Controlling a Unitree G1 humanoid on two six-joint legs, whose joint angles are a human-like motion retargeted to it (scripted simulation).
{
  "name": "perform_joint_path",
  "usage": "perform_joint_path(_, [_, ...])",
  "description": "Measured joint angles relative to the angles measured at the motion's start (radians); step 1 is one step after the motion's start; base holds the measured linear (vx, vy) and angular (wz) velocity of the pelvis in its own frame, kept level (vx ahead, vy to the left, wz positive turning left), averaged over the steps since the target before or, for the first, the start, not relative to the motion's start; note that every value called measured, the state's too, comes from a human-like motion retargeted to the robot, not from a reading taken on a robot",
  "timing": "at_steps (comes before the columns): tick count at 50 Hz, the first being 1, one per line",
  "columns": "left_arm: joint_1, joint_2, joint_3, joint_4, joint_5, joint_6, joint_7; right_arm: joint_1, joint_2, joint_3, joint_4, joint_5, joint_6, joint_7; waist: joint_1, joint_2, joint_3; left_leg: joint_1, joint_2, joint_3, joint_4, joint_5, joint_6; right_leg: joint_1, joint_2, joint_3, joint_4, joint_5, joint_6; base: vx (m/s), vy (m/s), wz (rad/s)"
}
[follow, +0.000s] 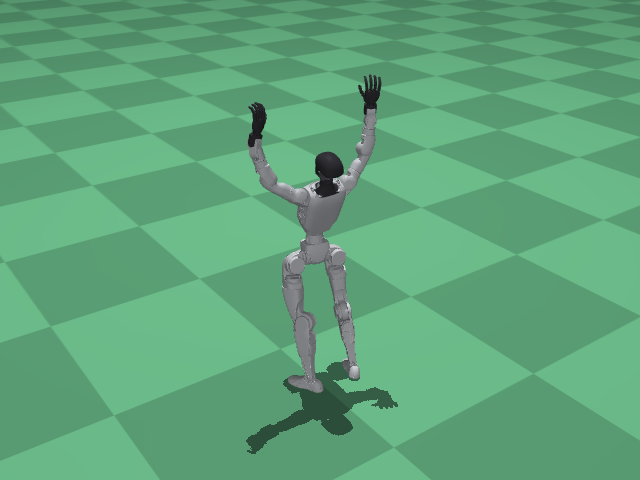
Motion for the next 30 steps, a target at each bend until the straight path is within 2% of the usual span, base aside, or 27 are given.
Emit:
perform_joint_path(7, [-0.015,0.121,0.000,0.229,0.013,0.080,0.099,-0.016,-0.075,0.000,0.193,0.057,0.034,-0.065,0.003,0.020,0.000,0.007,0.009,0.018,-0.007,0.012,-0.013,0.001,0.016,0.008,-0.012,0.006,0.000,0.01,-0.01,-0.04])
perform_joint_path(13, [0.013,0.203,0.000,0.428,-0.112,0.133,0.108,0.026,-0.182,0.000,0.264,0.187,0.027,-0.093,0.004,0.026,0.000,0.008,0.010,0.025,-0.011,0.022,-0.011,0.000,0.018,0.011,-0.014,0.015,0.000,0.00,0.00,0.00])
perform_joint_path(23, [0.038,0.337,0.000,0.453,-0.365,0.093,0.182,0.076,-0.368,0.000,0.280,0.378,-0.003,-0.198,0.001,0.019,0.000,0.014,0.005,0.022,-0.013,0.025,-0.006,0.008,0.012,0.006,-0.015,0.015,0.000,0.00,0.00,0.00])
perform_joint_path(27, [-0.016,0.332,0.000,0.448,-0.509,0.066,0.222,0.122,-0.463,0.000,0.290,0.455,-0.014,-0.262,0.008,-0.007,0.000,0.020,0.000,0.019,-0.014,0.024,-0.003,0.015,0.005,0.005,-0.013,0.011,0.000,0.03,0.01,0.03])
perform_joint_path(30, [-0.079,0.289,0.000,0.454,-0.625,0.041,0.241,0.192,-0.569,0.000,0.298,0.514,-0.020,-0.298,0.025,-0.050,0.000,0.021,-0.004,0.016,-0.015,0.024,0.000,0.017,-0.001,0.004,-0.010,0.009,0.000,0.05,0.02,0.04])
